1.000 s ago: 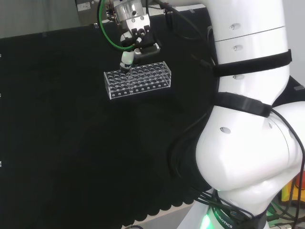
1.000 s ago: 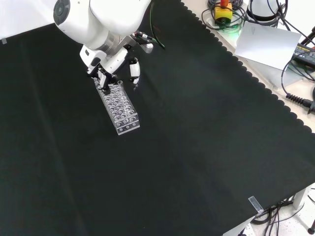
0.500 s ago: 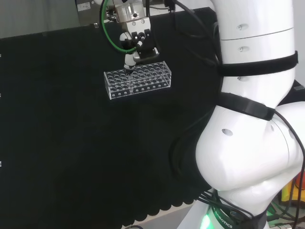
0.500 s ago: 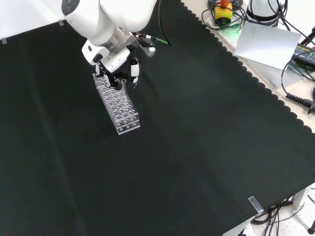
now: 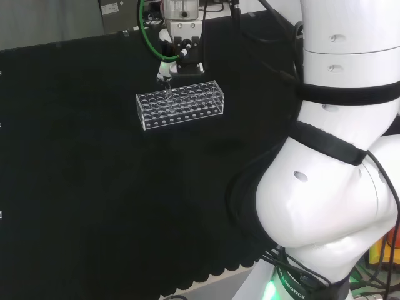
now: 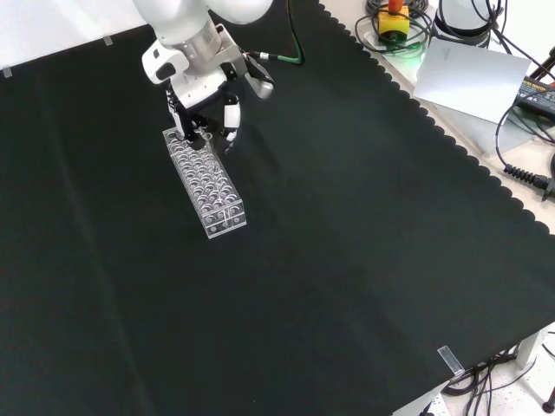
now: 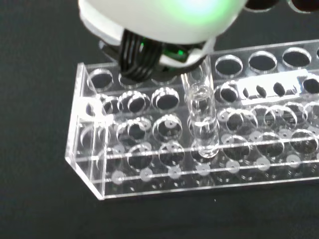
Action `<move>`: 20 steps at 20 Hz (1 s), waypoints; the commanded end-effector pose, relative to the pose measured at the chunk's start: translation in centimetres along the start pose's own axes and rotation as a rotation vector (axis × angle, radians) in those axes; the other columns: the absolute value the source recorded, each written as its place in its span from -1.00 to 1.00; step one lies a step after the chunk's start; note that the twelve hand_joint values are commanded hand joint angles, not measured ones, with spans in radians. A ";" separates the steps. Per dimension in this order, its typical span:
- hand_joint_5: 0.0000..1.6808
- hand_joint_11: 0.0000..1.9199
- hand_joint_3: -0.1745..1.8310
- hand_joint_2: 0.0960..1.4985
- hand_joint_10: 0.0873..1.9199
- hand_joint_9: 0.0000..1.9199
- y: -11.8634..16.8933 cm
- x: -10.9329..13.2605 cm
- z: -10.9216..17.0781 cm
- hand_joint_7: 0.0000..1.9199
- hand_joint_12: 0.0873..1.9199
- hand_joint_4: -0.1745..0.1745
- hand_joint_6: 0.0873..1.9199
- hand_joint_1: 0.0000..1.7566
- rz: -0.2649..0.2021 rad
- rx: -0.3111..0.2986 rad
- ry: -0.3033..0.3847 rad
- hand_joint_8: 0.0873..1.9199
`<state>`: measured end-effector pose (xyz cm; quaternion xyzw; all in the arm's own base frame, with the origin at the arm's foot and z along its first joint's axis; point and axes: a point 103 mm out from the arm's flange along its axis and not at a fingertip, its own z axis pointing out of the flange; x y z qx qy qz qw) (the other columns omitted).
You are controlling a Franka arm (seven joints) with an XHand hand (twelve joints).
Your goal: Pick up the test tube.
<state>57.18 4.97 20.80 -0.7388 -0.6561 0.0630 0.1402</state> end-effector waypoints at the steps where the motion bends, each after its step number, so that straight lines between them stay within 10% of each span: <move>1: 0.74 0.23 -0.12 -0.32 -0.70 0.77 -0.2 -0.5 -1.5 0.93 0.06 -1.00 -0.73 0.41 0.000 0.006 0.026 -0.68; 20: 0.76 0.26 -0.09 -0.35 -0.70 0.79 -2.7 -0.7 -9.8 0.94 0.03 -1.00 -0.76 0.41 -0.025 -0.076 0.145 -0.69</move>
